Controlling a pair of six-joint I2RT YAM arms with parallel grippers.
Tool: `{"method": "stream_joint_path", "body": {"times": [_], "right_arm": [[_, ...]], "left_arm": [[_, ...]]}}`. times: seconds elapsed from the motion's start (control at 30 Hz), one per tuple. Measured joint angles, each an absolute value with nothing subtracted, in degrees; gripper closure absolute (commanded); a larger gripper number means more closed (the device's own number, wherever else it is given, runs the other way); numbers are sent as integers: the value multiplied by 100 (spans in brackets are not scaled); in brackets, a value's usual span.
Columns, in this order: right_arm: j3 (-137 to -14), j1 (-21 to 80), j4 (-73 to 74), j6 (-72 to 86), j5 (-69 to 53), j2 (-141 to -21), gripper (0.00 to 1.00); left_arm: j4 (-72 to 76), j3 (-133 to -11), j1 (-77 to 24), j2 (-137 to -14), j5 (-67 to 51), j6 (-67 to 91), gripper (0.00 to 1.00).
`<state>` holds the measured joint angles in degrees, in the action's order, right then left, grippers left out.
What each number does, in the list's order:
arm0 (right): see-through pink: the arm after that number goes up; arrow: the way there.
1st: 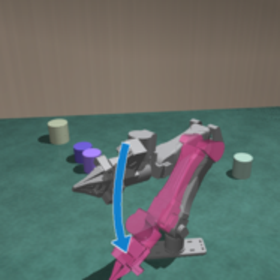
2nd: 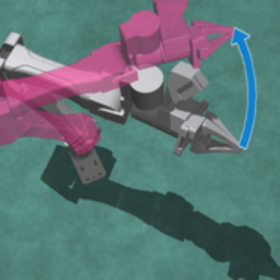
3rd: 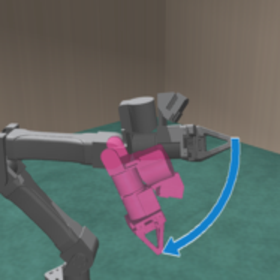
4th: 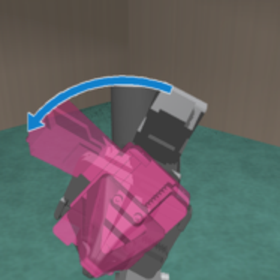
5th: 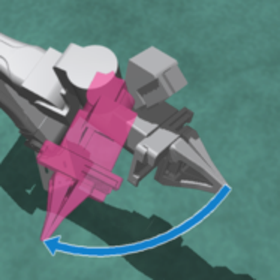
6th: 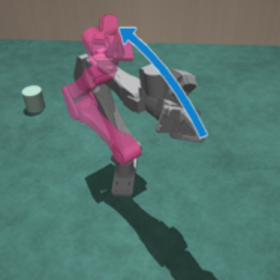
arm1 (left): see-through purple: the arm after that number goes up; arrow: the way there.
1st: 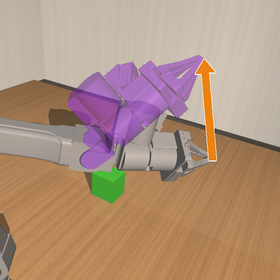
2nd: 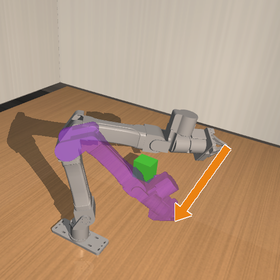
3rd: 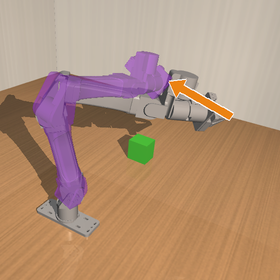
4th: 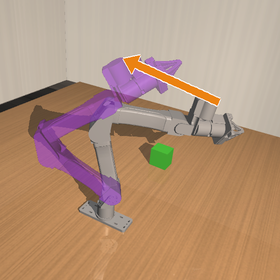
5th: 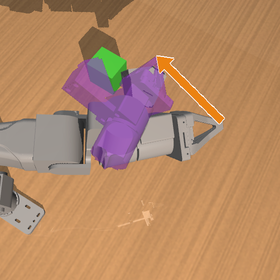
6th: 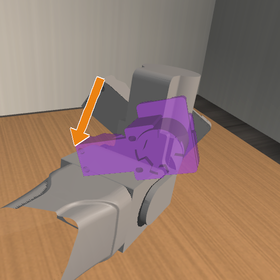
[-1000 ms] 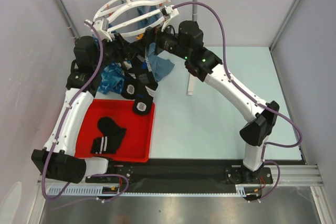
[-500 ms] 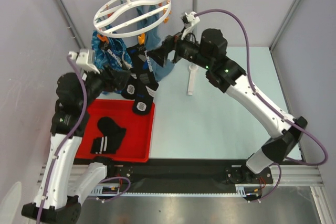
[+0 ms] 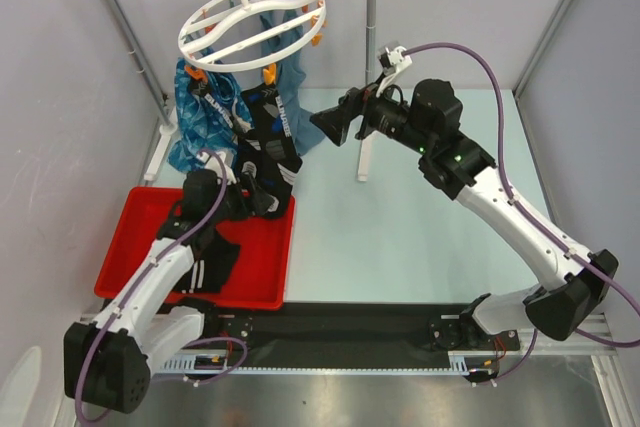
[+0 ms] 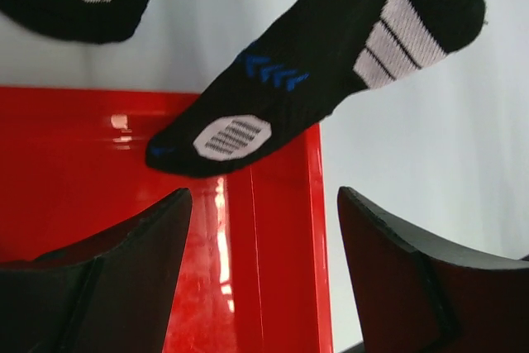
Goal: Clip the socks to the hanger
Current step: Rotate the hanger at the clothesline.
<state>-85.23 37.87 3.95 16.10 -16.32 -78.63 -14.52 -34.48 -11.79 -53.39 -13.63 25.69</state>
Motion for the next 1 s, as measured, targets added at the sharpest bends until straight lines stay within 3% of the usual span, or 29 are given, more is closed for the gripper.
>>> {"method": "stream_joint_path", "body": {"times": [0.3,0.4,0.43,0.47,0.53,0.57,0.67,1.0], "right_arm": [[-8130,3785,388,1608,-1579,-7679,0],[-8084,3774,353,1610,-1579,-7675,0],[-8075,3769,351,1610,-1581,-7675,0],[-8068,3767,344,1610,-1586,-7673,0],[-8058,3758,331,1612,-1592,-7671,0],[-8051,3750,327,1612,-1592,-7666,0],[-8034,3734,307,1612,-1594,-7644,0],[-7828,3607,180,1643,-1647,-7594,0]], "left_arm": [[-582,-3771,-1389,-6248,-762,2609,26],[-287,-3870,-1415,-6602,-777,2659,30],[-165,-3881,-1426,-6707,-790,2672,33],[-58,-3889,-1431,-6788,-816,2672,45],[86,-3909,-1441,-6895,-867,2694,58],[150,-3924,-1444,-6934,-906,2692,74],[270,-4001,-1455,-6976,-963,2694,98],[-93,-4917,-1466,-6991,-259,2630,100]]}}
